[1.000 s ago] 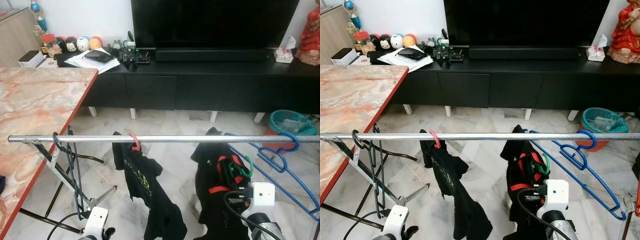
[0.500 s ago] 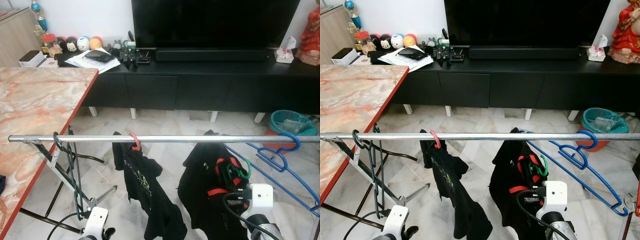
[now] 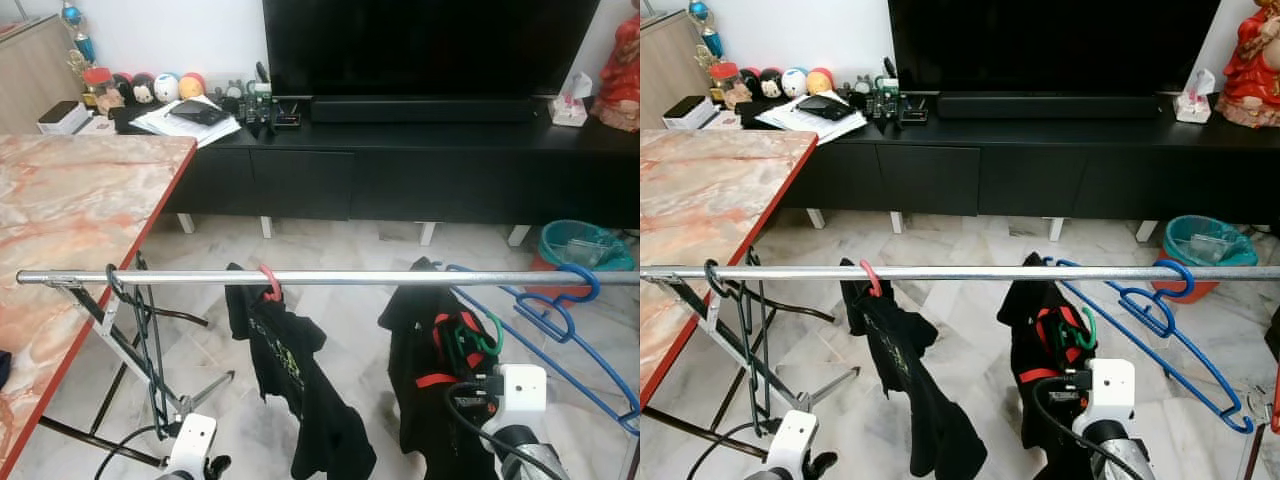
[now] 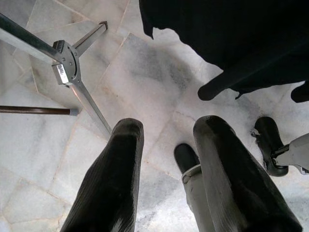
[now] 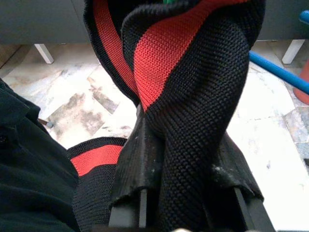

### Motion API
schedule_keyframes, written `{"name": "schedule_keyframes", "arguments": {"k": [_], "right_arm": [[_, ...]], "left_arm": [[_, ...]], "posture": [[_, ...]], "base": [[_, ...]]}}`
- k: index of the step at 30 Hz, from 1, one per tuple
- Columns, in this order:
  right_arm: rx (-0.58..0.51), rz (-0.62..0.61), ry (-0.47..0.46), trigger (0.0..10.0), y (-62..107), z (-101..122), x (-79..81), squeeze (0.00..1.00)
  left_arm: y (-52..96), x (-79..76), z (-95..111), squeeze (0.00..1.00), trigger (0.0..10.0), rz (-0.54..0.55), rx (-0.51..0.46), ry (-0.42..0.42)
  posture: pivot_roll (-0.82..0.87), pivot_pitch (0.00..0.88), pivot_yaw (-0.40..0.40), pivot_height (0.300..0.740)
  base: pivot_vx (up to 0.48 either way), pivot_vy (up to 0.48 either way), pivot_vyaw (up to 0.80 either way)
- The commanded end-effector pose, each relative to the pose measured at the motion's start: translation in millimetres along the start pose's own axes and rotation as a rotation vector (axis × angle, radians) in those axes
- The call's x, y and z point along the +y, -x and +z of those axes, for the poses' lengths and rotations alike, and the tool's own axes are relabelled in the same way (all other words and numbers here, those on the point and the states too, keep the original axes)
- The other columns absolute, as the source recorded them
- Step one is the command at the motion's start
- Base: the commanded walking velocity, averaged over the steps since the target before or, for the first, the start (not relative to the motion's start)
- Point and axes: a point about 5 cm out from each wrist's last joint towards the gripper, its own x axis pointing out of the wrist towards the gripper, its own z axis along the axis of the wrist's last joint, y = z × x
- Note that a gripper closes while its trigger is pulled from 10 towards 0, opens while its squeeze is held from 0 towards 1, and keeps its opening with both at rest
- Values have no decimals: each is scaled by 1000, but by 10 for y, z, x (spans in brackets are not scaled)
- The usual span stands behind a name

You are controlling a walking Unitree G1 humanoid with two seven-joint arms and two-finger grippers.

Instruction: Hang hanger

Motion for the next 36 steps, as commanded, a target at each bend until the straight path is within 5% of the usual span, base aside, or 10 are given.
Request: {"name": "schedule_keyframes", "arguments": {"k": [1,20,36], "right_arm": [[-49,-7,10,10000,-30,100,-24,0],[-62,-36,4,10000,-50,135,-40,0],[-70,-30,3,10000,-58,148,-27,0]], "left_arm": [[12,28,-30,0,10000,-1,19,-13],[12,30,-30,0,10000,-2,19,-9],[13,33,-31,0,10000,-2,18,-7]], "posture": [[-235,0,55,740],[-233,0,57,740],[-232,0,58,740]], "base": [[0,0,0],[-13,0,0],[-253,0,0]]}}
